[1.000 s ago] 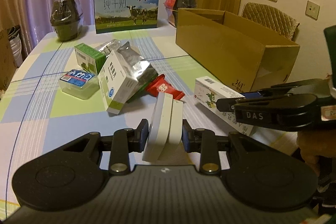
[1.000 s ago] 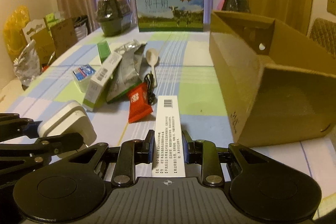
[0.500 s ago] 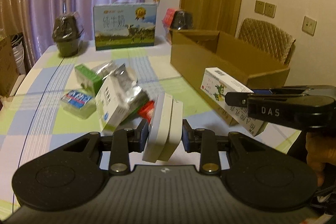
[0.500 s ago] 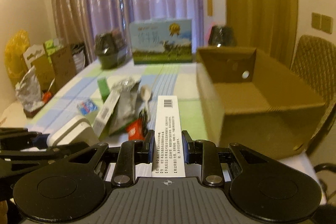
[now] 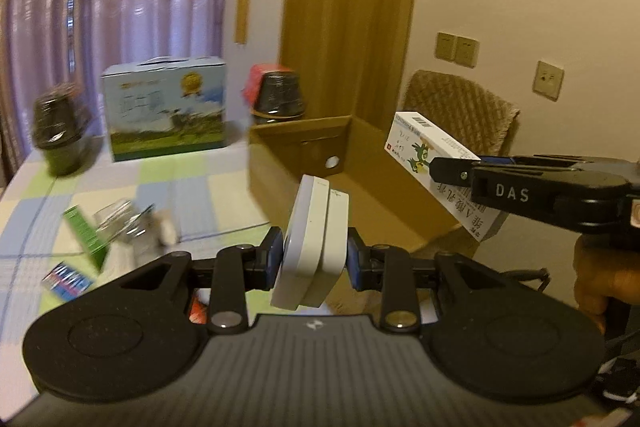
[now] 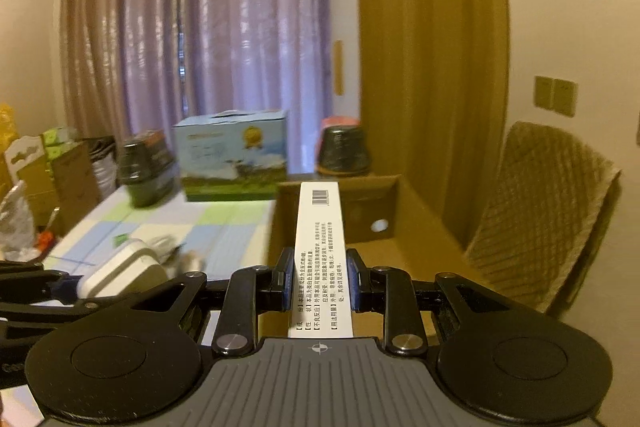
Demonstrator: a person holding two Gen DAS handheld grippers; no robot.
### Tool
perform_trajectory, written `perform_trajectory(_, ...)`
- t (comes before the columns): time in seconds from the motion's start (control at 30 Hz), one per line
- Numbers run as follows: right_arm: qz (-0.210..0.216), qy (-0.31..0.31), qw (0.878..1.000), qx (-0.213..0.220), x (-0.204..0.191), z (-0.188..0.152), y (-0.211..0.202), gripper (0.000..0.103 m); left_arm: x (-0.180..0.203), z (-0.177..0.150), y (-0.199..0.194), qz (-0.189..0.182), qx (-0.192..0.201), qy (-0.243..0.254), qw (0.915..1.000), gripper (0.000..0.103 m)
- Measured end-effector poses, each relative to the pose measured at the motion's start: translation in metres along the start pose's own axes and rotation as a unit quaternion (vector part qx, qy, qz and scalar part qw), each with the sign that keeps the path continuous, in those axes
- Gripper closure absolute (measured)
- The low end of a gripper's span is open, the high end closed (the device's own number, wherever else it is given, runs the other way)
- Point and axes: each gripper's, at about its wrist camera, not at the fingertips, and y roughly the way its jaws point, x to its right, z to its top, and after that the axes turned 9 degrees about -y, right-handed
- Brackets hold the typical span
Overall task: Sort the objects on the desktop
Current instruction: 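Carry both held items over the cardboard box and release them inside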
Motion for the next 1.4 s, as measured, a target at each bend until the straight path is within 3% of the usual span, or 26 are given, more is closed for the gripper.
perform_trajectory(0.37,-0.02,0.008,0.999,-0.024,0.056,-0.015,0.036,0.08,0.043,0.022,0.078,-0.034,-0.015,0.01,0.9993,0.076)
perform_trajectory(0.73,-0.02,0.019,0.999,-0.037,0.075,-0.027,0.056,0.08,0.048,0.013,0.117,-0.03,-0.044,0.021,0.9983,0.076)
perform_trajectory(1.1,-0.021,0.023,0.999,-0.045,0.08,-0.033,0.056,0.08,0.033,0.008,0.091,-0.014,-0.02,0.007,0.9997,0.069)
perform_trajectory(1.23,-0.018,0.023,0.998,-0.049,0.08,-0.034,0.058,0.08,0.024,0.002,0.078,-0.002,-0.02,-0.005,0.9998,0.06)
perform_trajectory(1.4,-0.018,0.02,0.998,-0.049,0.077,-0.031,0.063,0.08,0.017,-0.002,0.066,0.006,-0.014,-0.017,0.9997,0.06)
